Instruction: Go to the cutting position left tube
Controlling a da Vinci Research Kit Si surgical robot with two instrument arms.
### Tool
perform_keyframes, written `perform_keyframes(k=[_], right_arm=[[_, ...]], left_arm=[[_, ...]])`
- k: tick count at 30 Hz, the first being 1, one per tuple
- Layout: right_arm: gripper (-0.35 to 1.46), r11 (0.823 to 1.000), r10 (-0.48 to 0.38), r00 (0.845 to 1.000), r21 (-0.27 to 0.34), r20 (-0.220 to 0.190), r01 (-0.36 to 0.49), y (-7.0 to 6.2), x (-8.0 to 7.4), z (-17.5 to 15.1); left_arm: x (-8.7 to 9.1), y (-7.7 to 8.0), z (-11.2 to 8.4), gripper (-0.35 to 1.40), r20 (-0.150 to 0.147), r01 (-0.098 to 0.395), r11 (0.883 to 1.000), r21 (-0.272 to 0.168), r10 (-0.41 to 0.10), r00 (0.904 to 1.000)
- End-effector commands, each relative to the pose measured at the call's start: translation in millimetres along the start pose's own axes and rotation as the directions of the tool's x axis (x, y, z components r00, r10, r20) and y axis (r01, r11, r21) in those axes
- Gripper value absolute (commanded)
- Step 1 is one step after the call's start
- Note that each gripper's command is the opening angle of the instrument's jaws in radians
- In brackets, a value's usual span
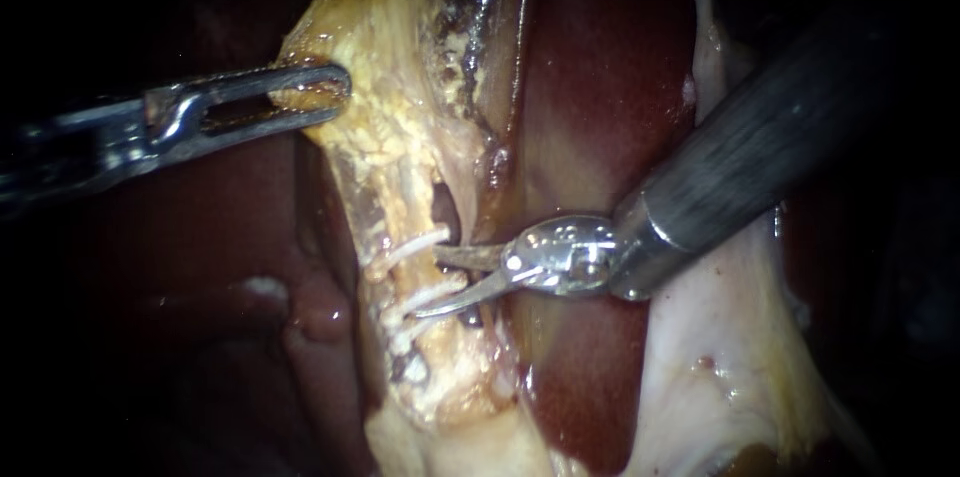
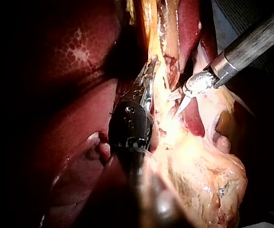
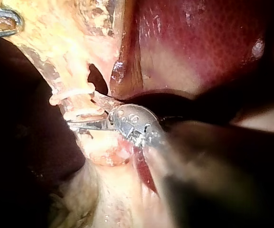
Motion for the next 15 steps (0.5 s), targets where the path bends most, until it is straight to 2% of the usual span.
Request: perform_keyframes(k=[1,7,15], right_arm=[[1.41,1.0,-0.001,1.0,0.004,-0.014,0.001,-0.2,0.2,-0.1],[1.41,0.998,0.006,0.998,0.058,-0.055,-0.003,-0.5,1.0,0.3],[1.41,0.994,-0.005,0.996,0.112,-0.089,0.015,0.2,2.1,1.7]], left_arm=[[0.0,0.0,0.0,-0.35,0.0,0.0,1.0,0.0,0.0,1.0],[0.0,0.0,0.0,-0.35,0.0,0.0,1.0,0.0,0.0,1.0],[0.0,-0.1,-0.1,-0.35,0.0,0.0,1.0,0.0,0.0,1.0]])
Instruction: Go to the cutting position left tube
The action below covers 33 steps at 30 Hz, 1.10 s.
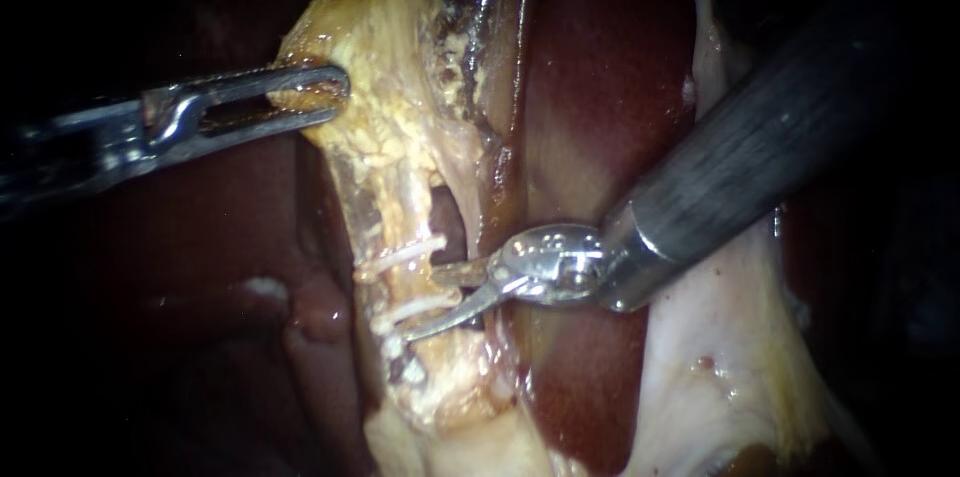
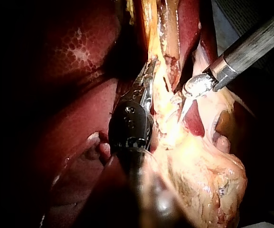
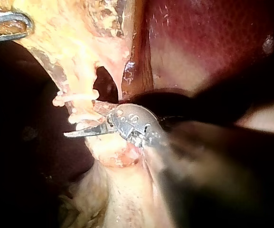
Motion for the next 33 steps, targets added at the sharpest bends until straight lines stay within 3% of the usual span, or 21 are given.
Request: perform_keyframes(k=[1,9,18,33], right_arm=[[1.41,1.0,-0.005,1.0,0.01,-0.007,0.005,0.2,0.1,0.3],[1.4,0.999,-0.02,1.0,0.05,-0.009,0.021,0.4,0.9,1.2],[1.38,0.997,-0.039,0.999,0.059,-0.013,0.04,-0.2,1.6,-0.7],[1.38,0.997,-0.044,0.999,0.066,-0.015,0.045,-1.1,2.0,-1.8]], left_arm=[[0.0,0.0,0.0,-0.35,0.0,0.0,1.0,0.0,0.0,1.0],[-0.2,0.0,-0.2,-0.35,0.002,0.001,1.0,0.002,-0.001,1.0],[-0.4,0.5,-0.4,-0.35,-0.001,0.001,1.0,0.005,-0.001,1.0],[-0.8,2.3,-0.1,-0.35,-0.001,0.0,1.0,0.003,0.0,1.0]])
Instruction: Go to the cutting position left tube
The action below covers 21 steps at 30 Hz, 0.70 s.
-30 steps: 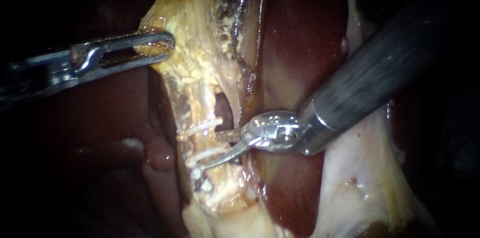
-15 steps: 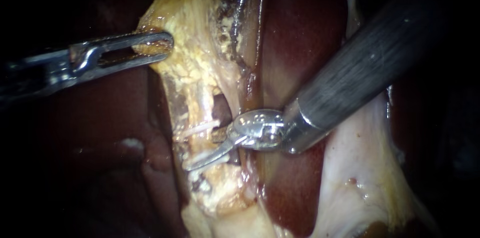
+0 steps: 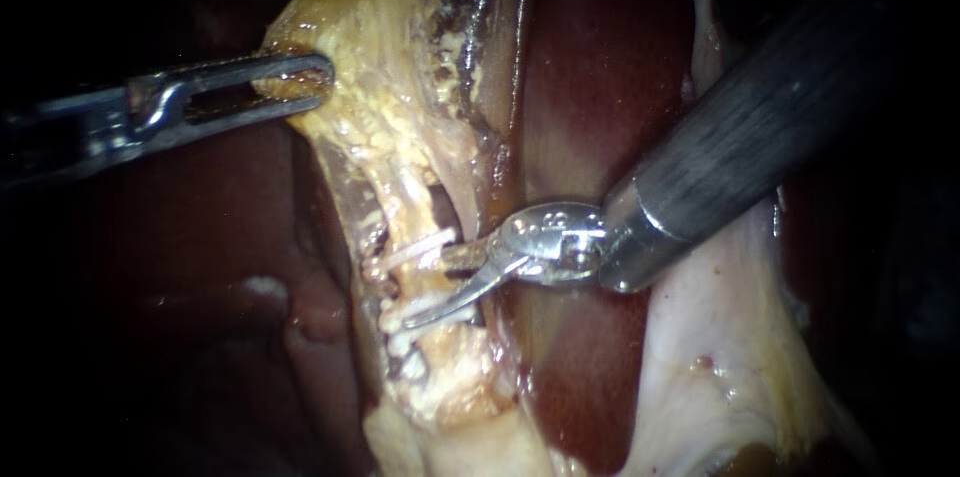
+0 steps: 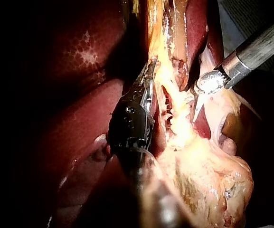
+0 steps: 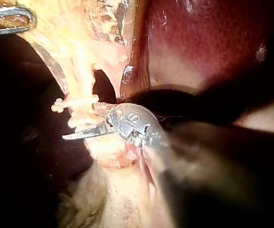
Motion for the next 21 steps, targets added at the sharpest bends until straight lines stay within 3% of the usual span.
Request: perform_keyframes(k=[1,12,21], right_arm=[[1.38,1.0,-0.001,1.0,0.002,0.001,0.001,-0.1,0.0,0.2],[1.36,0.999,-0.015,1.0,0.049,0.007,0.015,-0.3,0.2,2.8],[1.36,0.994,0.081,0.997,0.069,-0.011,-0.08,0.9,-0.1,5.9]], left_arm=[[0.0,0.1,0.1,-0.35,0.001,0.0,1.0,-0.002,0.0,1.0],[0.0,0.0,0.4,-0.35,0.002,0.001,1.0,-0.003,-0.001,1.0],[0.0,-0.6,0.5,-0.35,0.003,0.002,1.0,-0.007,-0.002,1.0]])
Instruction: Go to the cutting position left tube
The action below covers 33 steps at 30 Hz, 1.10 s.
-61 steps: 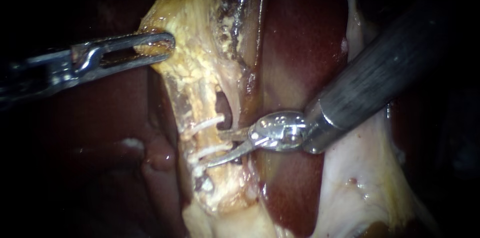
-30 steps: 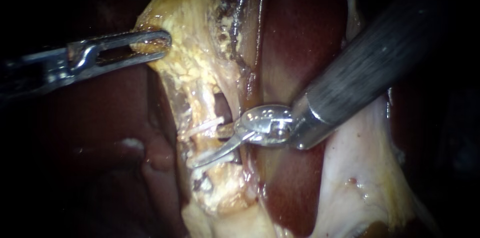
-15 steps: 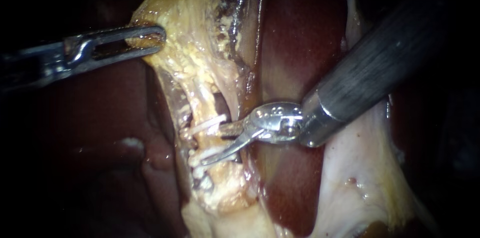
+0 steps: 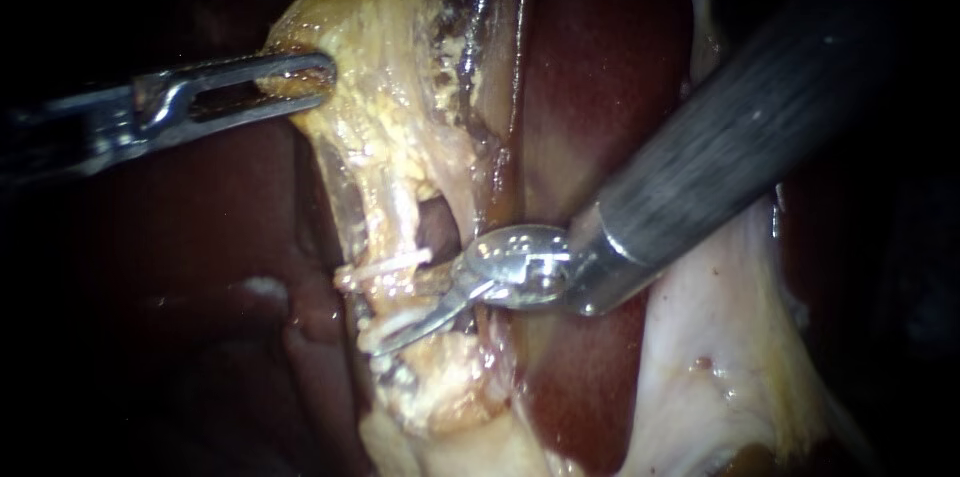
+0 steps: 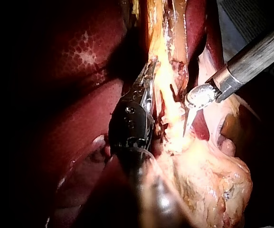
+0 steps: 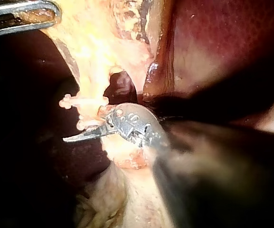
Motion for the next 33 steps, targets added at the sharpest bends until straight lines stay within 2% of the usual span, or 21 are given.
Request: perform_keyframes(k=[1,8,10,16,18,22,33], right_arm=[[1.36,0.999,0.032,0.999,0.01,-0.019,-0.031,0.2,0.1,0.2],[1.33,0.986,0.164,0.982,0.047,-0.098,-0.16,0.9,1.2,0.0],[1.33,0.982,0.188,0.977,0.053,-0.105,-0.183,1.0,1.5,-0.1],[1.28,0.972,0.234,0.966,0.057,-0.105,-0.229,1.2,1.5,-0.1],[1.25,0.963,0.268,0.958,0.06,-0.104,-0.263,1.4,1.2,0.0],[1.23,0.956,0.293,0.951,0.06,-0.102,-0.289,1.9,0.6,0.3],[1.21,0.953,0.303,0.948,0.061,-0.1,-0.298,2.3,0.4,0.8]], left_arm=[[0.0,0.0,0.0,-0.35,0.001,0.0,1.0,-0.001,0.0,1.0],[0.0,-0.2,-0.1,-0.35,0.001,-0.006,1.0,-0.002,0.006,1.0],[0.0,-0.2,-0.2,-0.35,0.001,-0.006,1.0,-0.002,0.006,1.0],[0.0,-0.2,-0.1,-0.35,0.001,-0.006,1.0,-0.002,0.006,1.0],[0.0,-0.3,-0.1,-0.35,0.001,-0.006,1.0,-0.002,0.006,1.0],[0.0,-0.3,-0.1,-0.35,0.001,-0.005,1.0,-0.003,0.005,1.0],[0.0,-0.4,-0.1,-0.35,0.002,-0.005,1.0,-0.003,0.005,1.0]])
